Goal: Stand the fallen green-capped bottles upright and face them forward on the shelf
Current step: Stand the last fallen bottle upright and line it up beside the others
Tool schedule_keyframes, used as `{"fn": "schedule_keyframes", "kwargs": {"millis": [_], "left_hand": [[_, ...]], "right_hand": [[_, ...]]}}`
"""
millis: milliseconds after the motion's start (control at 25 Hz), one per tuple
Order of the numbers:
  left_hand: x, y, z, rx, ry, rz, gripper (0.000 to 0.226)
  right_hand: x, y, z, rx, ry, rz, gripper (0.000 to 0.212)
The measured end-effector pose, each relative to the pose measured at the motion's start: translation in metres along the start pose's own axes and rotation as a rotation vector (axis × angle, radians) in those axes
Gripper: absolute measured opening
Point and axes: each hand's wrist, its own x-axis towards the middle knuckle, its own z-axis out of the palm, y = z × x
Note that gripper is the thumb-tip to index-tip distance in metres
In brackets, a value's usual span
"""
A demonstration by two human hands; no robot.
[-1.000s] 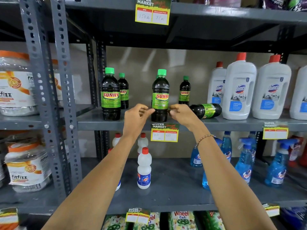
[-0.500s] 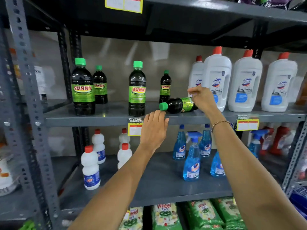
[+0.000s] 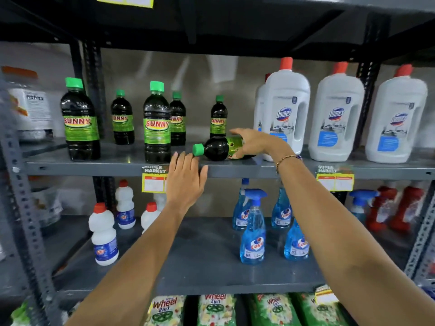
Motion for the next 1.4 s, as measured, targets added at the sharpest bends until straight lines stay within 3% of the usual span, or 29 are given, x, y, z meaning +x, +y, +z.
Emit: {"fn": "schedule_keyframes", "kwargs": {"millis": [240, 320, 480, 720, 880, 960, 1040, 1160, 1400], "left_hand": [[0.0, -0.003, -0.003, 0.047, 0.026, 0.023, 0.038], [0.0, -0.001, -0.003, 0.049, 0.041, 0.005, 0.035], [-0.001, -0.002, -0.001, 0.046, 0.065, -0.004, 0.035], [0.0, -0.002, -0.001, 0.005, 0.055, 0.0, 0.036], [-0.001, -0.003, -0.001, -0.028, 0.054, 0.001, 0.038], [-0.001, -0.004, -0.001, -0.045, 0.048, -0.006, 0.04], [-0.001, -0.004, 0.0, -0.042, 0.034, -0.015, 0.041], [-0.002, -0.005, 0.001, -0.042, 0.029, -0.009, 0.041], [-0.002, -0.004, 0.002, -0.065, 0.081, -0.012, 0.035]], "right_hand": [[0.026, -0.009, -0.014, -0.385, -0.079, 0.044, 0.096], [0.029, -0.006, -0.011, -0.408, -0.089, 0.075, 0.093], [0.03, 0.001, 0.002, -0.124, -0.014, 0.074, 0.081], [0.031, 0.001, 0.021, 0.048, 0.338, 0.07, 0.078], [0.038, -0.008, 0.039, 0.387, 0.654, 0.156, 0.079], [0.043, -0.015, 0.048, 0.602, 0.704, 0.161, 0.077], [0.05, -0.02, 0.055, 0.735, 0.724, 0.152, 0.079], [0.057, -0.017, 0.06, 0.73, 0.69, 0.164, 0.088], [0.044, 0.005, 0.057, 0.806, 0.376, 0.126, 0.076]]}}
